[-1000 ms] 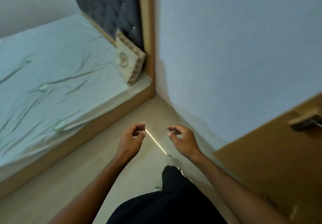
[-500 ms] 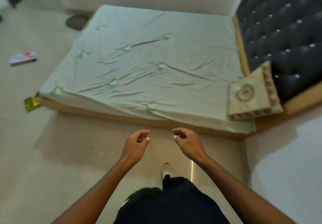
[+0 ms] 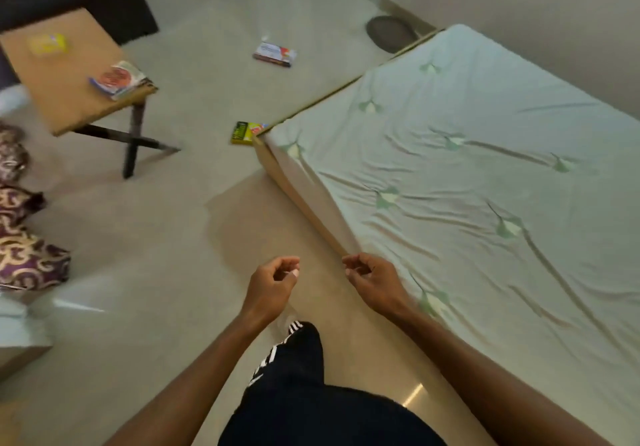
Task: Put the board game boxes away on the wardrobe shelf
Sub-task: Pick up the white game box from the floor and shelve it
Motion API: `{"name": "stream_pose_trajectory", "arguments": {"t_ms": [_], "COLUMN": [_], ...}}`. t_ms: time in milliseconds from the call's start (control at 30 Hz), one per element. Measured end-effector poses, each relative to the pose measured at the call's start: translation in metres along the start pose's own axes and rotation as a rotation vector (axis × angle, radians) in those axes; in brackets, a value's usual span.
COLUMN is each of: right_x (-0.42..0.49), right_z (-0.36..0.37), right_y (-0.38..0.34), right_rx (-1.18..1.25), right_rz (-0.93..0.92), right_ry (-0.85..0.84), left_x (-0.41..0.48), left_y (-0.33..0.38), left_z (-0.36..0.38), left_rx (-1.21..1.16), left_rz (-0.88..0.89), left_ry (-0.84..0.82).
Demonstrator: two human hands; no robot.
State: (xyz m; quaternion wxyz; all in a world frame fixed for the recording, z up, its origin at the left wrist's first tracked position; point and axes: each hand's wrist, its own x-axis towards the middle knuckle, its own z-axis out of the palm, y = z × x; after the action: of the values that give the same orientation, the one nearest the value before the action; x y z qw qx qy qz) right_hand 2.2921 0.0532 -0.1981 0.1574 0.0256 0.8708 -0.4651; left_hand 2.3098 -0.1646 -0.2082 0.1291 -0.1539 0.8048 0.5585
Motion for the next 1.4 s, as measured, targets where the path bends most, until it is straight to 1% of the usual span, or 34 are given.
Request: {"name": "stream_pose_trajectory", "arguments": {"t_ms": [167, 333, 400, 567, 667, 833, 1000, 1167, 1300, 1400], "right_x": [0.125, 0.244, 0.279, 0.407, 0.494, 0.607, 0.734, 0.863, 0.964, 1.026], "right_z": [0.034, 0.068, 0.079, 0.119, 0.145, 0.172, 0.212, 0.252, 0.269, 0.266], "right_y": [-0.087, -0.159, -0.176, -0.224, -0.265, -0.335, -0.41, -0.469, -0.526, -0.567], "right_rx": [-0.051, -0.04, -0.036, -0.061, -0.063, -0.036, -0.033, -0.08, -0.041, 0.009], "right_rz": [-0.104, -0.149, -0.156, -0.172, -0.172, -0.183, -0.202, -0.216, -0.183, -0.174], "right_ry": [-0.056, -0.1, -0.11, -0.168, -0.216, -0.283, -0.324, -0.352, -0.274, -0.191], "left_x": [0.105, 0.201, 0.228, 0.341, 0.421, 0.513, 0.624, 0.754, 0.87, 0.949], "left_y": [0.03, 0.048, 0.051, 0.05, 0.062, 0.089, 0.11, 0.117, 0.142, 0.177], "left_z": [-0.088, -0.167, -0.187, -0.253, -0.304, -0.375, -0.453, -0.527, -0.595, -0.632], "left_rx": [-0.077, -0.12, -0.129, -0.145, -0.135, -0.151, -0.205, -0.203, -0.21, -0.169], "left_rz": [0.0, -0.009, -0.023, -0.056, -0.082, -0.094, -0.116, -0.111, -0.096, -0.028], "left_ry": [0.133, 0.24, 0.257, 0.306, 0.335, 0.392, 0.471, 0.479, 0.407, 0.349]}}
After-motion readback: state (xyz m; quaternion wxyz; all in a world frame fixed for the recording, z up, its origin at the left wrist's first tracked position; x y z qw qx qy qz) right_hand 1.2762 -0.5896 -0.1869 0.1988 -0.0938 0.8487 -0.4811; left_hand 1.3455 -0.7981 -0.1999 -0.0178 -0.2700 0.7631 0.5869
